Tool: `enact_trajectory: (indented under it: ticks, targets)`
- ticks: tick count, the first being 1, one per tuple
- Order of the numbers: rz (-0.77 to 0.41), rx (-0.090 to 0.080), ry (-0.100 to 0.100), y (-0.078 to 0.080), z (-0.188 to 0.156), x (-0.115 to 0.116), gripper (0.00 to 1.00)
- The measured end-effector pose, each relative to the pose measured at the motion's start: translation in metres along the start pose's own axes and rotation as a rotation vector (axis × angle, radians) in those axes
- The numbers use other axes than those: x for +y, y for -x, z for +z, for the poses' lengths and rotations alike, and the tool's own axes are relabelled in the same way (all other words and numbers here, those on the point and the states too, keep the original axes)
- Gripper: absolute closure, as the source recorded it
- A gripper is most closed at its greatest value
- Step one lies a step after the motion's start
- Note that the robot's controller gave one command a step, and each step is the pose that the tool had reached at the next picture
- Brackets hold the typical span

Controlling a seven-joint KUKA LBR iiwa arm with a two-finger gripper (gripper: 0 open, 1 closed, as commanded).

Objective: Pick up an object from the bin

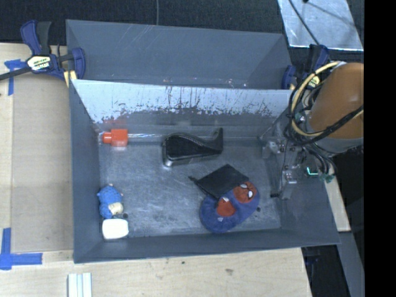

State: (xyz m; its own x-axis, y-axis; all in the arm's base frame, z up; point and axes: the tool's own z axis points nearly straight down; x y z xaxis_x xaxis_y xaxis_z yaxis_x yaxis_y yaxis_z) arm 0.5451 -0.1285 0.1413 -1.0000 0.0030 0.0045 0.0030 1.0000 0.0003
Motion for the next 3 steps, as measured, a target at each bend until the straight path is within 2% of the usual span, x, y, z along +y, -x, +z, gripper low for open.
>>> enact_trajectory:
  ticks: [1, 2, 3]
  targets:
    - [-0.037, -0.001, -0.001, -0.024, 0.074, 0.046, 0.00]
    - [0.001, -0.008, 0.002, -0.029, 0.070, 0.121, 0.00]
    - [-0.017, -0.006, 0.000, -0.031, 0.070, 0.170, 0.00]
